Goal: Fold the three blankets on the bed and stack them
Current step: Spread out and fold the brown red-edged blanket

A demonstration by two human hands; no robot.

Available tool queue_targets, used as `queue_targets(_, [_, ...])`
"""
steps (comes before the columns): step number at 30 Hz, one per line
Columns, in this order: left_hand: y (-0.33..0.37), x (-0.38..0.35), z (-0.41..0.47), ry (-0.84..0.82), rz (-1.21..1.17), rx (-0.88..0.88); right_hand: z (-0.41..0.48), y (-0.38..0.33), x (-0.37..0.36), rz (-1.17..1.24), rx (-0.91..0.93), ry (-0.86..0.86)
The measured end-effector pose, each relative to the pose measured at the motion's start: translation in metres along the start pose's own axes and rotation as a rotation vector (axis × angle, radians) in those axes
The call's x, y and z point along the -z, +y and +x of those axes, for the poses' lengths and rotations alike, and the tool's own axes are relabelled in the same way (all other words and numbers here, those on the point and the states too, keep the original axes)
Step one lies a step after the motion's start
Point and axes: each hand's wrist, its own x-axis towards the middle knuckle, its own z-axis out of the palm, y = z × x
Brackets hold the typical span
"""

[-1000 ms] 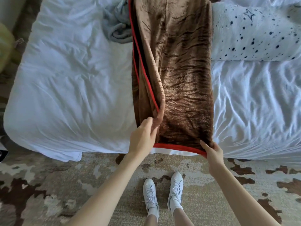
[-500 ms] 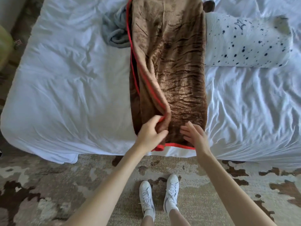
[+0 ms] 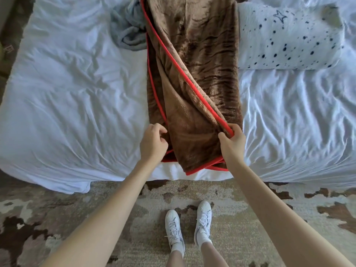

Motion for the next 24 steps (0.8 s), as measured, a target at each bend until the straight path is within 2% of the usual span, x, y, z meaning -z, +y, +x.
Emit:
queue_targets(2, [-0.010, -0.010, 0.003, -0.179, 0.138, -0.001, 0.001, 0.000, 0.003, 0.021, 0.039, 0.038])
queue_targets(4, [-0.015, -0.023, -0.001, -0.318, 0.355, -0.094, 0.000, 0.000, 0.004, 0.036, 0.077, 0.055])
queue_targets(7, [-0.017, -0.036, -0.005, -0.193, 0.494, -0.206, -0.003, -0.001, 0.003, 0.038, 0.125, 0.073])
queue_targets(9, [-0.016, -0.035, -0.004, -0.088, 0.359, -0.224, -0.007, 0.000, 0.001, 0.035, 0.155, 0.084])
queue_targets(11, [-0.019, -0.028, -0.006, -0.023, 0.112, -0.138, -0.012, -0.001, -0.002, 0.037, 0.176, 0.098])
queue_targets(14, [-0.032, -0.011, -0.026, 0.218, -0.249, 0.115, -0.023, -0.005, -0.010, 0.035, 0.201, 0.111])
queue_targets(16, [-0.047, 0.000, -0.046, 0.335, -0.395, 0.312, -0.032, -0.008, -0.021, 0.056, 0.235, 0.085])
queue_targets(18, [-0.066, 0.009, -0.060, 0.306, -0.433, 0.452, -0.045, -0.011, -0.035, 0.071, 0.276, 0.041])
queue_targets(21, [-0.085, 0.020, -0.064, 0.154, -0.562, 0.587, -0.068, -0.017, -0.065, 0.040, 0.348, -0.056])
queue_targets(24, [-0.090, 0.033, -0.061, 0.053, -0.775, 0.696, -0.091, -0.021, -0.103, -0.044, 0.408, -0.255])
